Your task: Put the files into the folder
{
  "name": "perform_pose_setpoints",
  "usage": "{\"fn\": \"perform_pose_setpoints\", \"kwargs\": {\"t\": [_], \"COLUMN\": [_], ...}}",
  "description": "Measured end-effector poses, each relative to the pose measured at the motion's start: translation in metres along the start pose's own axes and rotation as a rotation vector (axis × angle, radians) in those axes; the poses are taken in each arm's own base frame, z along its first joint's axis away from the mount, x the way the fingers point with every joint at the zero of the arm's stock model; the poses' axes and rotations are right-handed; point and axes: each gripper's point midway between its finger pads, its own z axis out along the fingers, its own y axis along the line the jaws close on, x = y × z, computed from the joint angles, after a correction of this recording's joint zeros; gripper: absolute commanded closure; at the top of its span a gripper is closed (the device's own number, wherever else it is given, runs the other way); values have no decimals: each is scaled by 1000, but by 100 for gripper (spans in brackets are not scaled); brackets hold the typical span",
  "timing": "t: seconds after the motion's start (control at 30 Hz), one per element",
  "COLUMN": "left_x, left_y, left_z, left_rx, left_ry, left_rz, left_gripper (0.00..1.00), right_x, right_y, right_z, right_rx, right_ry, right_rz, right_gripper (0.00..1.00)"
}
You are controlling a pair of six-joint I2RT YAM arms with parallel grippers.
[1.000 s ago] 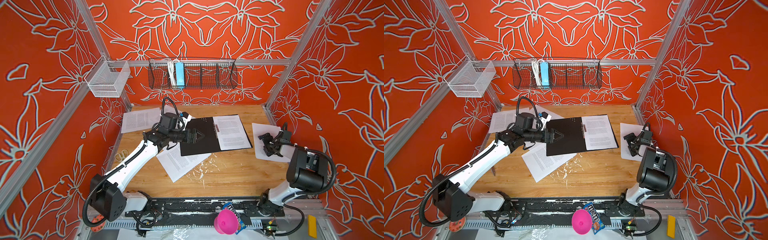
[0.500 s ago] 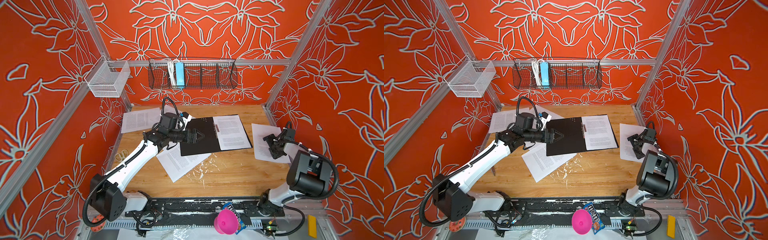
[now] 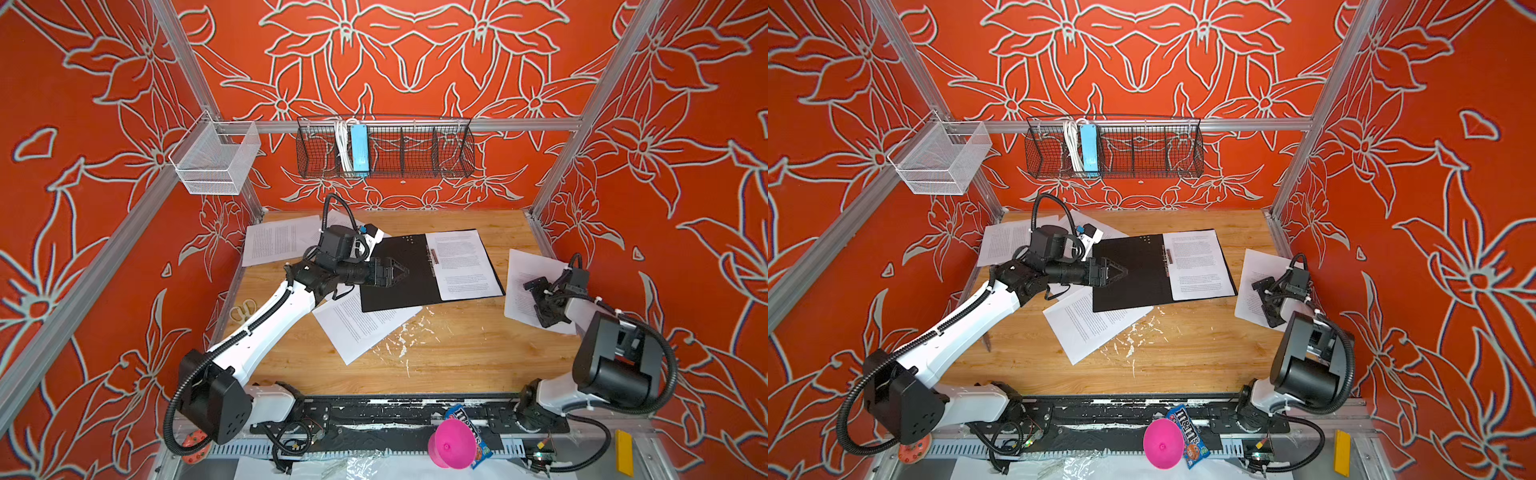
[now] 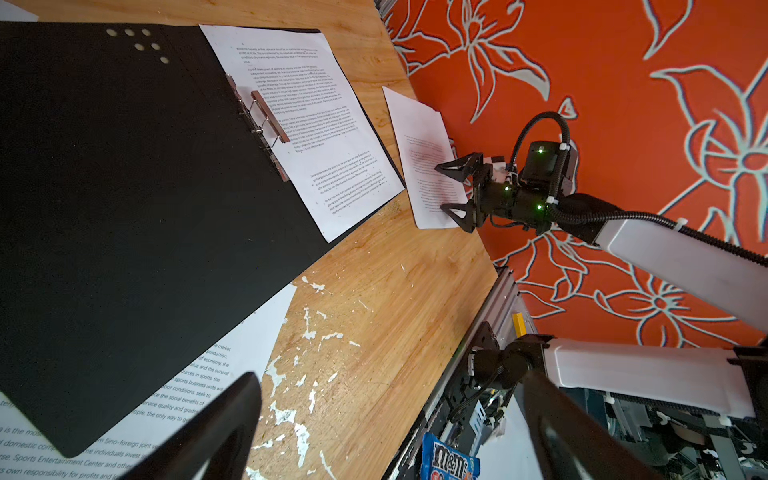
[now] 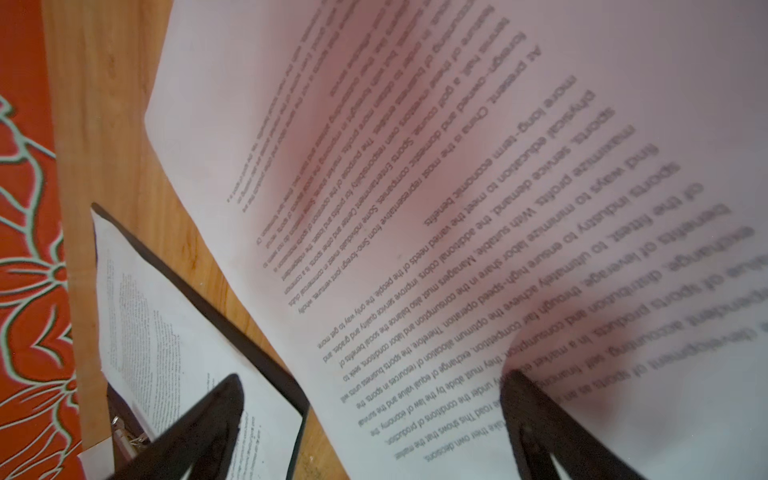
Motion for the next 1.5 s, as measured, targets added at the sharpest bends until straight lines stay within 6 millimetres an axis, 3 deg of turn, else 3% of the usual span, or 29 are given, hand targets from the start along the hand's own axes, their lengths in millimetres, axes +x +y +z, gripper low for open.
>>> {"fn": "perform_pose_setpoints", "kwargs": {"t": [0.3, 0.4, 0.6, 0.73, 0.83, 1.2, 1.33, 1.5], "left_x": [-1, -1, -1, -2, -2, -1, -1, -1], "left_y": [-1, -1, -2, -4, -6, -7, -7, -7], "left_z": [0, 0, 0, -2, -4, -4, -4, -4], "left_rx": [10, 9, 12, 16, 19, 24, 27, 28], "left_ry": [-4, -5, -7, -15, -18, -14, -12, -11], "left_rz": [1, 2, 3, 10, 13, 12, 12, 12], "left_gripper": [2, 2, 2, 2, 2, 2, 2, 2], "right_x": [86, 98, 78, 49, 40, 49, 56, 84], "right_y": [1, 1, 13, -1, -19, -20, -8, 6], "right_z": [-23, -38, -61, -50, -35, -22, -20, -21], "right_rx": [15, -10, -64, 5, 72, 37, -40, -106], "right_ry": [66, 47, -57, -66, -39, 18, 46, 108], "right_rz": [-29, -30, -106, -81, -72, -128, -134, -180], "right_gripper": [2, 2, 2, 2, 2, 2, 2, 2]}}
